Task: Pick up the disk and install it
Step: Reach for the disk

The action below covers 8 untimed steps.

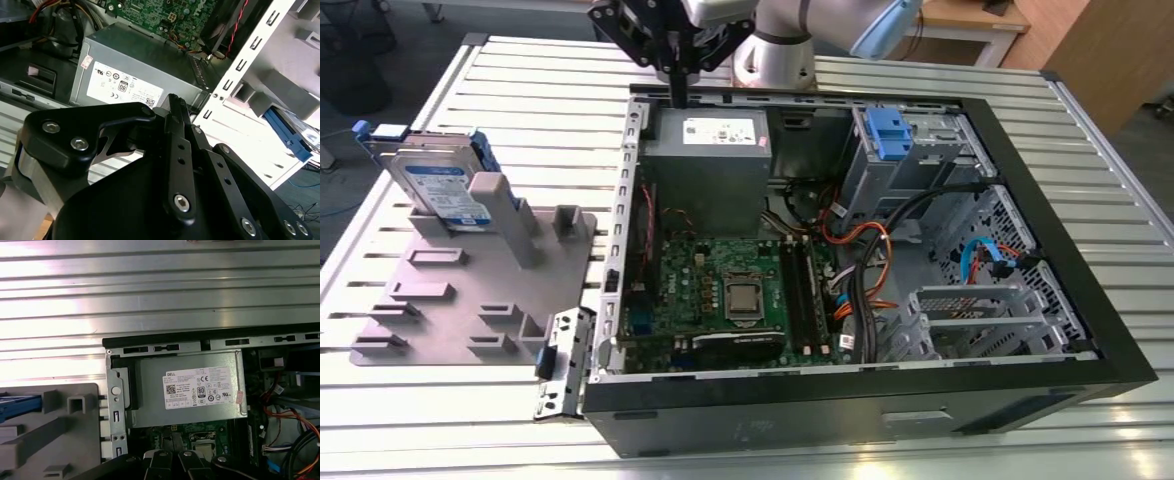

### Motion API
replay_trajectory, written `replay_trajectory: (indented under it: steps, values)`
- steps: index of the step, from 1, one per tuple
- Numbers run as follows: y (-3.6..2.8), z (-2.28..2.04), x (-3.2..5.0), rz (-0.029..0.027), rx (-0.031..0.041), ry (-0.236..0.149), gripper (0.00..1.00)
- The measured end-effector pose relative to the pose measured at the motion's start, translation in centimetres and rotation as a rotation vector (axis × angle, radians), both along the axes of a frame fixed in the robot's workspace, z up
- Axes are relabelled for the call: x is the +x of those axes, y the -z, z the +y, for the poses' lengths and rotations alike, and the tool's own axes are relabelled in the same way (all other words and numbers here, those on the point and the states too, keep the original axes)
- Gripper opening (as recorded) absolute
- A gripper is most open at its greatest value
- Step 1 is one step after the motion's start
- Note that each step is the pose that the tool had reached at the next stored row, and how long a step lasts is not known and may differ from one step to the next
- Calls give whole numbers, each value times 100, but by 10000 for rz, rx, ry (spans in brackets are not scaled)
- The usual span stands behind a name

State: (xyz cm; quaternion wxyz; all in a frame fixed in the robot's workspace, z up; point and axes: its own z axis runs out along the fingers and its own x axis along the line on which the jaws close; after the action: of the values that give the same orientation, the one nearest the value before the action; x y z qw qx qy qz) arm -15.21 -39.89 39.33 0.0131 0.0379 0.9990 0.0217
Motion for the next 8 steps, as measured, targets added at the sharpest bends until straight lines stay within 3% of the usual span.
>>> replay_trajectory:
  steps: [8]
  values:
    - [0,0,-30,0,0,0,11]
